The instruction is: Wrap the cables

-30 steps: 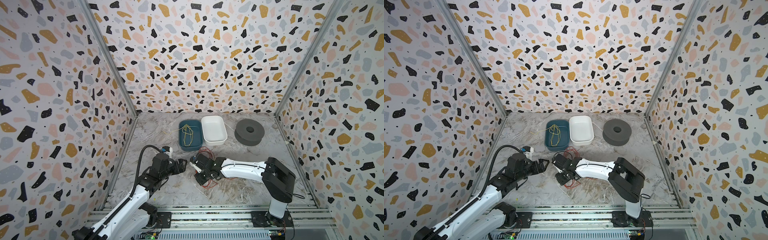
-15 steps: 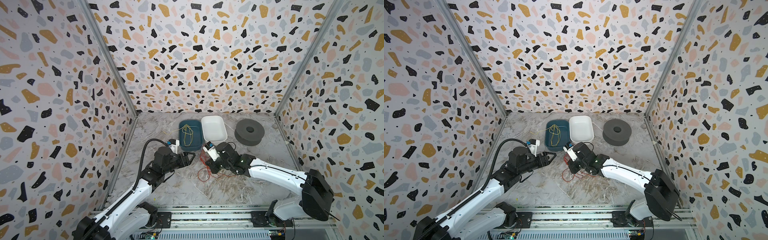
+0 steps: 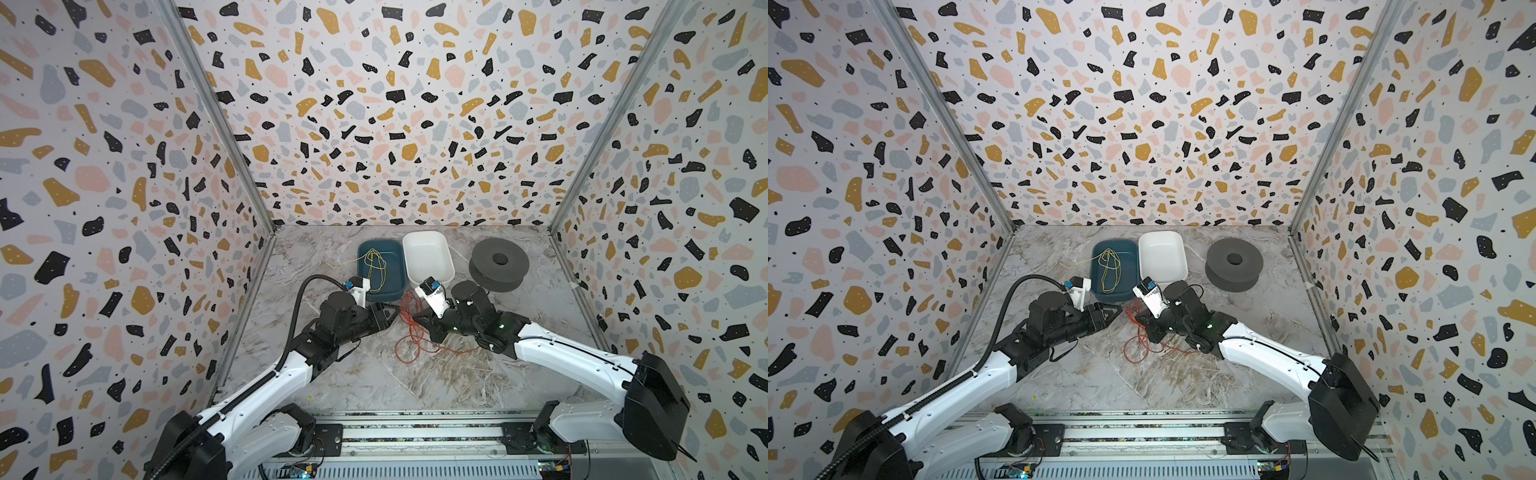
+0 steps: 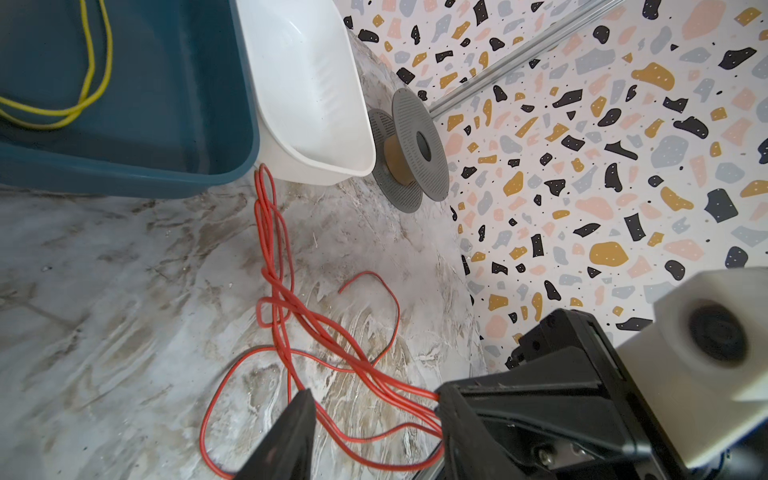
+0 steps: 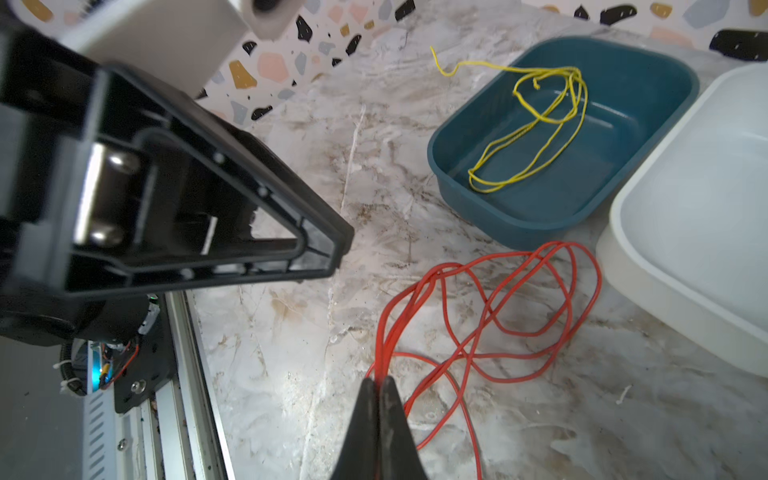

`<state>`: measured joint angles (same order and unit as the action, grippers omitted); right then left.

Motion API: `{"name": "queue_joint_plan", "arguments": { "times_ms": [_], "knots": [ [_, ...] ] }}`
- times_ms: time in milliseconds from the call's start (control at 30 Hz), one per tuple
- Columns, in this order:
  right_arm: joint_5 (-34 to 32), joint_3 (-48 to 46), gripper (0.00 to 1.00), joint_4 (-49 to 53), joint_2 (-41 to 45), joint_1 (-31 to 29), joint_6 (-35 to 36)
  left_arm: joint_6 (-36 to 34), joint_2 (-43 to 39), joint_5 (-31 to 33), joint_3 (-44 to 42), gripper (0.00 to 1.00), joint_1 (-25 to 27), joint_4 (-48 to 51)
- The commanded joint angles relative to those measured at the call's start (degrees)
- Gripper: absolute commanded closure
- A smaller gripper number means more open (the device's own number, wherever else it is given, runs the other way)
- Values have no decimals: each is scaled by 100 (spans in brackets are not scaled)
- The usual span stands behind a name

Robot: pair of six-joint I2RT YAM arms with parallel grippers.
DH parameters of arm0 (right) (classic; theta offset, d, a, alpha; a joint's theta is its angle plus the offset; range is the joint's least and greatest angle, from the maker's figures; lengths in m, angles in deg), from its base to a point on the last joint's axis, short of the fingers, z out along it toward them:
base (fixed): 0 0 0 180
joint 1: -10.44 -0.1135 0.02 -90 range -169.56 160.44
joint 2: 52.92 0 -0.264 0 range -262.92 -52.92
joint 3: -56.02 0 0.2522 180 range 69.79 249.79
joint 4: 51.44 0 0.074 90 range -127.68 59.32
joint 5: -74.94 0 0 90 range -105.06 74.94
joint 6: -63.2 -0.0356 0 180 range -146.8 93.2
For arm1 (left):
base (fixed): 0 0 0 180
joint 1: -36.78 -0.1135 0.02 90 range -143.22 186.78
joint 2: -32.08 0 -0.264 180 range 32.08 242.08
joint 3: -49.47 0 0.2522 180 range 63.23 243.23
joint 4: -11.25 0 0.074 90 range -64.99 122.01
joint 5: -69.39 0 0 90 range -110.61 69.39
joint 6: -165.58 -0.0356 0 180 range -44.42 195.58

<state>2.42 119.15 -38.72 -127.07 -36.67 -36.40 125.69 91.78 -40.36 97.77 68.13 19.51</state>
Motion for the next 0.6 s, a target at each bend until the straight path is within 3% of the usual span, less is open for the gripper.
{"name": "queue_joint_plan", "arguments": {
  "times_ms": [0, 367, 567],
  "knots": [
    [402, -155, 100, -371, 325, 103, 214, -594, 278, 206, 440, 50, 29, 190],
    [280, -636, 100, -468, 880, 278, 536, -964, 1262, -231, 1067, 44, -24, 169],
    [544, -782, 100, -532, 886, 663, 232, -395, 638, 102, -94, 36, -33, -774]
  ]
}}
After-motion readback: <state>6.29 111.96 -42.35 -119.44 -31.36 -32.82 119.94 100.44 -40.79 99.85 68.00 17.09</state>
